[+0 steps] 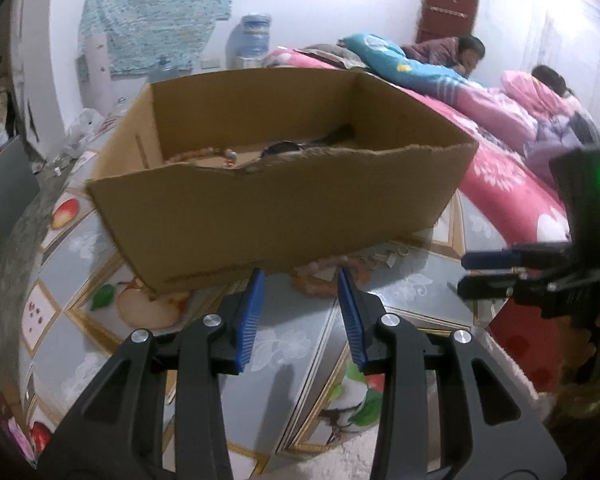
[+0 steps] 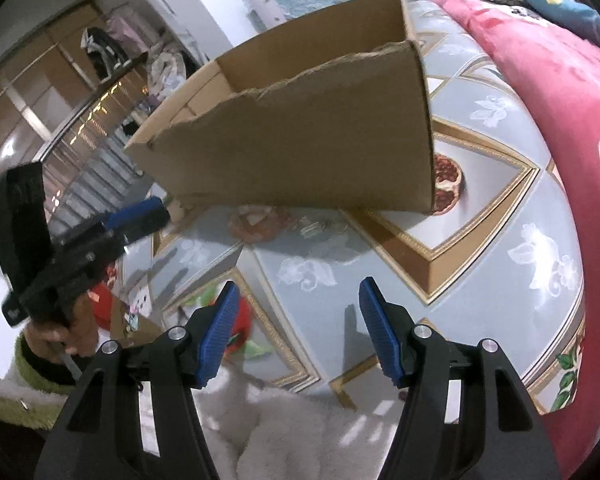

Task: Organize jewelry
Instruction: 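Lower the left gripper onto the pink bead bracelet and close on it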

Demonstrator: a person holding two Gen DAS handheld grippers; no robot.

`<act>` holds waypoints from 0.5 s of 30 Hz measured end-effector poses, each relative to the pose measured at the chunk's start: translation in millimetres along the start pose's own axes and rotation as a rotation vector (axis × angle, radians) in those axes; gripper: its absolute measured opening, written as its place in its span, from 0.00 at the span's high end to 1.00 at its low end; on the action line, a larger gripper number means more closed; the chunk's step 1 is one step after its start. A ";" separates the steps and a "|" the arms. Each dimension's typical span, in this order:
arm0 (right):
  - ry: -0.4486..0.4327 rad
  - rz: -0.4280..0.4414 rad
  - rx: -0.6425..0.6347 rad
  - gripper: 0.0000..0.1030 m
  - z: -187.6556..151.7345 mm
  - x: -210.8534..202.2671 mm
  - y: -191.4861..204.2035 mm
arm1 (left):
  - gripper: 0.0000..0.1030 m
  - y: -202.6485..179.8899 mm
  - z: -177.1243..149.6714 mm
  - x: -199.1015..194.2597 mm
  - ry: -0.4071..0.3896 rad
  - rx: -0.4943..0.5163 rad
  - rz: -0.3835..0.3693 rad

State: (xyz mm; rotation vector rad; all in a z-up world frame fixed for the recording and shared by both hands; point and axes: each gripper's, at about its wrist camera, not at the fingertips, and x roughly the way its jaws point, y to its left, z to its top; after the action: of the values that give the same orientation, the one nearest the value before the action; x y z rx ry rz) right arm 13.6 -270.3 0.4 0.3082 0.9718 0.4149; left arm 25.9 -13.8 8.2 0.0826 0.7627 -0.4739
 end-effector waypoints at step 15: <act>-0.160 0.059 0.022 0.62 53.5 6.1 -8.6 | 0.65 19.8 27.5 23.4 -0.051 -0.024 -0.007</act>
State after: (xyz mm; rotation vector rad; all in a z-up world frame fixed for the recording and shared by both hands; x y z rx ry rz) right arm 63.5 -278.6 20.6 0.3854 0.8127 0.4270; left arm 67.0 -11.8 10.3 0.0453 0.7191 -0.4714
